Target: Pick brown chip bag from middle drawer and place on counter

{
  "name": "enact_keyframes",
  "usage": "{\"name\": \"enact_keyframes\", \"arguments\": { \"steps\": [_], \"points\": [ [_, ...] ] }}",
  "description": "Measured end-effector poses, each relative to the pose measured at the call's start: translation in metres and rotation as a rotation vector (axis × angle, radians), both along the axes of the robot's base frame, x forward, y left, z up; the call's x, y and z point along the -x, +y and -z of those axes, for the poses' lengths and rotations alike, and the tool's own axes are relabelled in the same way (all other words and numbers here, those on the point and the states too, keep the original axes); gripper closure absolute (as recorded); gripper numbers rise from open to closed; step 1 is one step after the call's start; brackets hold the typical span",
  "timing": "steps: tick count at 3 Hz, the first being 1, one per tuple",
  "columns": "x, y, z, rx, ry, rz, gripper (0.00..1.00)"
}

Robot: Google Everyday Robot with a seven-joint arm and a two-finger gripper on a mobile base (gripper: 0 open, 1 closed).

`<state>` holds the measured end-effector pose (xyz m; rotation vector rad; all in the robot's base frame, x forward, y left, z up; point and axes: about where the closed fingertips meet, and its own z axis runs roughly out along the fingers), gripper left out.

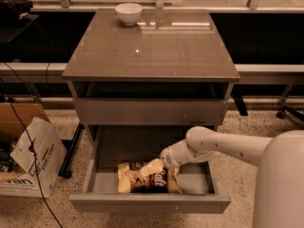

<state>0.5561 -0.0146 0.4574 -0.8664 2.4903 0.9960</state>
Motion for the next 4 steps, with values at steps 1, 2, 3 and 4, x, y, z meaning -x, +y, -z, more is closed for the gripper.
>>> {"name": "enact_keyframes", "arguments": {
  "steps": [1,2,3,4],
  "points": [
    [-0.001,-0.003,0.022,0.054,0.032,-0.015,0.0],
    [0.004,-0.012,0.038,0.095,0.06,-0.016,0.0],
    [0.012,-0.019,0.048,0.108,0.088,-0.012,0.19],
    [0.023,-0.018,0.059,0.103,0.118,-0.012,0.5]
  ]
}}
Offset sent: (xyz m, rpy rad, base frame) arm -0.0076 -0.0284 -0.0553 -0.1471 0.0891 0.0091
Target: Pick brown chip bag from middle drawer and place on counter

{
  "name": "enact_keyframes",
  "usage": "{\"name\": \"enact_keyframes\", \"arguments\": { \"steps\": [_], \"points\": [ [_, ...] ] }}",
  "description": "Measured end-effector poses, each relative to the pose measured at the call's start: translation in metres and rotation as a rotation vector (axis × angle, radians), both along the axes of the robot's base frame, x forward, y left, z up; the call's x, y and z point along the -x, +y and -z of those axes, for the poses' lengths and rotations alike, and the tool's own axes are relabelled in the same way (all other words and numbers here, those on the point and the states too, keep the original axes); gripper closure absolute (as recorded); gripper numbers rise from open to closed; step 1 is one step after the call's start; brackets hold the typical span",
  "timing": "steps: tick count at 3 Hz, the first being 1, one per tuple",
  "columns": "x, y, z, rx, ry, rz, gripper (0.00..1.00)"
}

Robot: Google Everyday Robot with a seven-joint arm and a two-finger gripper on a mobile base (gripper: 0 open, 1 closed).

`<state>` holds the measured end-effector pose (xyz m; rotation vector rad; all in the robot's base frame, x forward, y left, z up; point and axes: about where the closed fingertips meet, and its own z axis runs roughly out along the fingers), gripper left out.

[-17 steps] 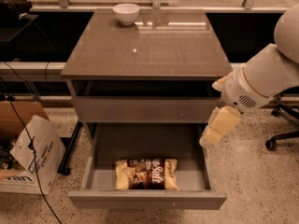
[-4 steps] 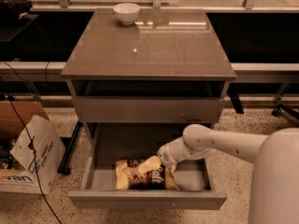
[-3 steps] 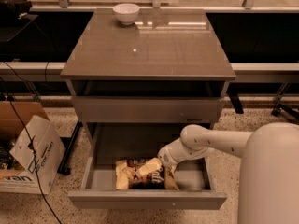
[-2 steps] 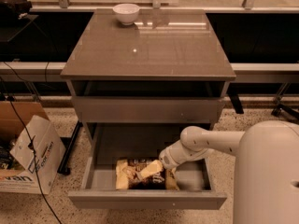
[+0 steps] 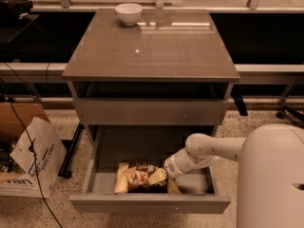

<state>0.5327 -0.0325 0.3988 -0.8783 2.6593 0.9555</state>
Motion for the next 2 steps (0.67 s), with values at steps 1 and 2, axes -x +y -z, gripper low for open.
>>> {"name": "enact_keyframes", "arguments": {
  "steps": [1,2],
  "points": [
    [0.005,0.002,0.003,-0.008,0.012,0.004,0.73],
    [0.001,0.003,-0.027,-0.069,-0.035,0.019,0.96]
  ]
}}
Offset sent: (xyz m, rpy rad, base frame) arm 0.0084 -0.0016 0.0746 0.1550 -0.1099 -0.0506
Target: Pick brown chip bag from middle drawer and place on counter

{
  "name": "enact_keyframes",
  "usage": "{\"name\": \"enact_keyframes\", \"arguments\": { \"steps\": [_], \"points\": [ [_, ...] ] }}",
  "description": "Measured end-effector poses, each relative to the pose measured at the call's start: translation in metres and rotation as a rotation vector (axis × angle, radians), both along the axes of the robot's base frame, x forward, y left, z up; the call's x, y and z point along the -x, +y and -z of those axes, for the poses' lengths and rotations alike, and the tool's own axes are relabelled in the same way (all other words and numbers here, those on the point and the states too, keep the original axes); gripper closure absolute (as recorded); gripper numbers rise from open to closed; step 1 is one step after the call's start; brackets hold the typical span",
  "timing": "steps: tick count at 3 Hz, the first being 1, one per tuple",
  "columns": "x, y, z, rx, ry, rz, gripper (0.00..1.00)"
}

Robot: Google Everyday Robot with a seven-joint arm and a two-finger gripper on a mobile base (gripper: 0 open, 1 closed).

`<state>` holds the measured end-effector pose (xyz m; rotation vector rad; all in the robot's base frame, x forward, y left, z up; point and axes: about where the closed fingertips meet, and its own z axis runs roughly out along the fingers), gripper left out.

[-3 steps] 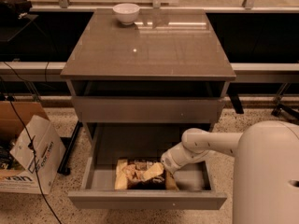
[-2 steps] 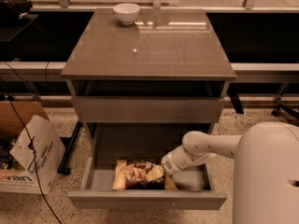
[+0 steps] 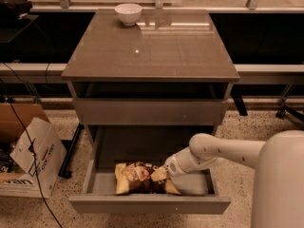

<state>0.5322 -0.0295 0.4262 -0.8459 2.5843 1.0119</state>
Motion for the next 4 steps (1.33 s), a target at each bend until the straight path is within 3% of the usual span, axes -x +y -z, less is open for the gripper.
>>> {"name": "enact_keyframes", "arguments": {
  "steps": [2,4],
  "points": [
    [-0.013,0.006,-0.124,-0.193,-0.218,-0.028,1.0],
    [-0.02,-0.009,-0.263,-0.343,-0.486,-0.124,1.0]
  ]
}}
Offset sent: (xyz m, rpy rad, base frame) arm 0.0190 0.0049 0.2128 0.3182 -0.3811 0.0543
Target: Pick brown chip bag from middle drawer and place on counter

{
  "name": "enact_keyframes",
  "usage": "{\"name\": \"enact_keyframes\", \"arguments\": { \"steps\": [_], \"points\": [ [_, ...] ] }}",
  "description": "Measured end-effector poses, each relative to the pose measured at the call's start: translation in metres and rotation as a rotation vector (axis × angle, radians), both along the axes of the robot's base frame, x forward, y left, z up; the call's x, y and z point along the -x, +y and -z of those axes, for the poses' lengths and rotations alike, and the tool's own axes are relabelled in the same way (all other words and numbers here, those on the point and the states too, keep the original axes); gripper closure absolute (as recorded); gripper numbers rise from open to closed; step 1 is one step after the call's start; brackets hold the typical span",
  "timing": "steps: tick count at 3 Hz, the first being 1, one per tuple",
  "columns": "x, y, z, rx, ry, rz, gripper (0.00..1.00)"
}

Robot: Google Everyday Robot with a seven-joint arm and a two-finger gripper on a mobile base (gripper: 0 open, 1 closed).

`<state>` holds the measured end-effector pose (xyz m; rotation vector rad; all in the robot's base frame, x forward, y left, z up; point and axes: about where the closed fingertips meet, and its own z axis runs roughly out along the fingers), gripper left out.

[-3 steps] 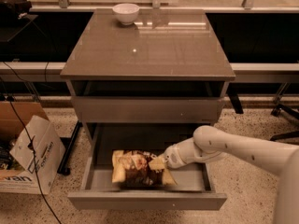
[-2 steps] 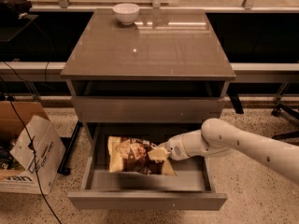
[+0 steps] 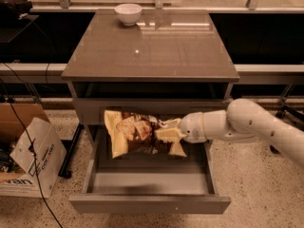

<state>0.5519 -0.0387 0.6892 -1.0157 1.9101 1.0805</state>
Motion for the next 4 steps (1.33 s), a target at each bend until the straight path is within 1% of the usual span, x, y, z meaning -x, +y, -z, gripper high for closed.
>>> {"name": "enact_keyframes", "arguments": {
  "steps": [1,2,3,4],
  "points": [
    [-0.012,-0.024,-0.075,-0.039,-0.145,-0.027,1.0],
    [-0.032,-0.051,-0.153,-0.032,-0.293,-0.027,1.0],
    [-0.062,-0.071,-0.223,0.015,-0.422,0.016,1.0],
    [-0.062,-0.07,-0.222,0.015,-0.421,0.015,1.0]
  ]
}}
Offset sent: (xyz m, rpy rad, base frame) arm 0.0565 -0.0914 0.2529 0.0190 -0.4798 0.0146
